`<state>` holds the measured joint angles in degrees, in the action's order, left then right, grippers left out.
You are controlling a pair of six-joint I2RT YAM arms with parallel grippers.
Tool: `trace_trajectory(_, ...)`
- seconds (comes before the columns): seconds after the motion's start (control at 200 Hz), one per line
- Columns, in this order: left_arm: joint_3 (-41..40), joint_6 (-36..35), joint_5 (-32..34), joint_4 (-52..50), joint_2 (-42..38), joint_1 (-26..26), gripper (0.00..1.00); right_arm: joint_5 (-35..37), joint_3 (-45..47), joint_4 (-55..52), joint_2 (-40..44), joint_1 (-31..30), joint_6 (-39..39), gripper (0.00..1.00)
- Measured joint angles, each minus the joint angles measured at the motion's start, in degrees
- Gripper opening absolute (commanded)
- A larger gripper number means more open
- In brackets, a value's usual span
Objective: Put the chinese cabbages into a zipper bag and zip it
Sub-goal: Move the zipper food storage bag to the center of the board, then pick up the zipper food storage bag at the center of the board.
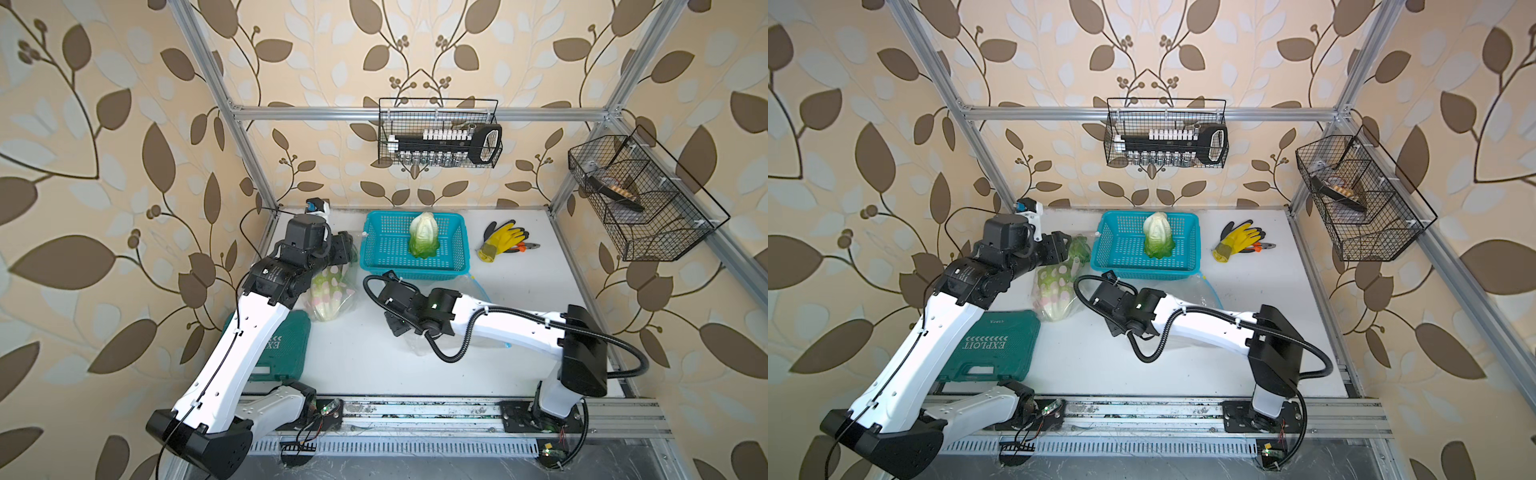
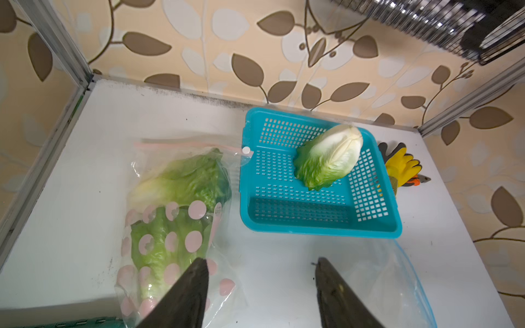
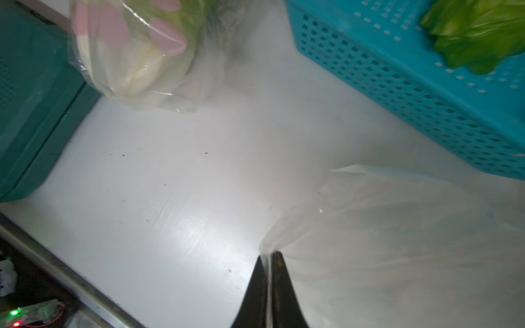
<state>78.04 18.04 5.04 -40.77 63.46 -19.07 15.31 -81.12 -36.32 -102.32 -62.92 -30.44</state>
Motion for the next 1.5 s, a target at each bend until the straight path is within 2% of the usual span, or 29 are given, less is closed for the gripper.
trace_trajectory(0.05, 0.15, 0.0, -0.26, 0.02, 0.04, -0.02, 0.61, -3.45, -0.48, 0.09, -1.4, 0.74, 0.94, 0.54)
trace_trajectory(0.14, -0.2, 0.13, -1.81, -0.13, 0.85, -0.09, 0.61, -9.6, -0.5, -0.87, -0.83, 3.52, 3.5, 0.62)
trace_trajectory(0.265, -1.27, 0.61, -3.58, -0.07, 3.19, -2.36, 0.6, -16.85, 3.48, -1.31, 8.04, 11.89, 5.11, 0.67)
trace_trajectory(0.345, -1.92, 1.25, -5.11, 0.15, 5.25, -5.68, 0.6, -20.76, 8.98, -1.86, 17.97, 21.7, 5.55, 0.69)
trace_trajectory(0.45, -2.82, 2.21, -6.58, 0.7, 8.02, -10.47, 0.6, -23.52, 16.68, -2.97, 28.15, 39.36, 6.12, 0.71)
trace_trajectory(0.55, -3.13, 3.04, -7.58, 1.4, 10.71, -14.88, 0.6, -24.48, 21.4, -5.53, 29.73, 51.28, 7.23, 0.71)
trace_trajectory(0.635, -3.08, 3.21, -8.11, 1.79, 13.0, -17.94, 0.6, -24.35, 23.63, -7.37, 27.47, 56.54, 8.5, 0.71)
trace_trajectory(0.745, -3.06, 3.23, -8.81, 1.9, 15.8, -20.63, 0.6, -24.72, 24.04, -8.09, 22.77, 58.12, 9.92, 0.68)
trace_trajectory(0.925, -3.06, 3.28, -9.2, 1.99, 17.07, -21.49, 0.6, -28.83, 24.55, -6.08, 15.87, 58.12, 11.37, 0.43)
trace_trajectory(1.08, -3.08, 3.3, -9.14, 2.1, 17.07, -21.46, 0.6, -32.39, 25.88, -4.35, 15.45, 58.05, 11.1, 0.34)
trace_trajectory(1.254, -3.08, 3.34, -9.16, 2.67, 17.4, -21.49, 0.6, -35.28, 27.19, -2.62, 14.64, 57.75, 11.13, 0.32)
trace_trajectory(1.324, -3.08, 3.37, -9.14, 2.8, 17.49, -21.49, 0.6, -36.06, 27.74, -2.08, 13.88, 57.66, 11.37, 0.27)
trace_trajectory(1.499, -3.08, 3.61, -8.66, 2.75, 17.51, -21.49, 0.6, -37.44, 28.72, -1.27, 13.57, 56.11, 11.72, 0.07)
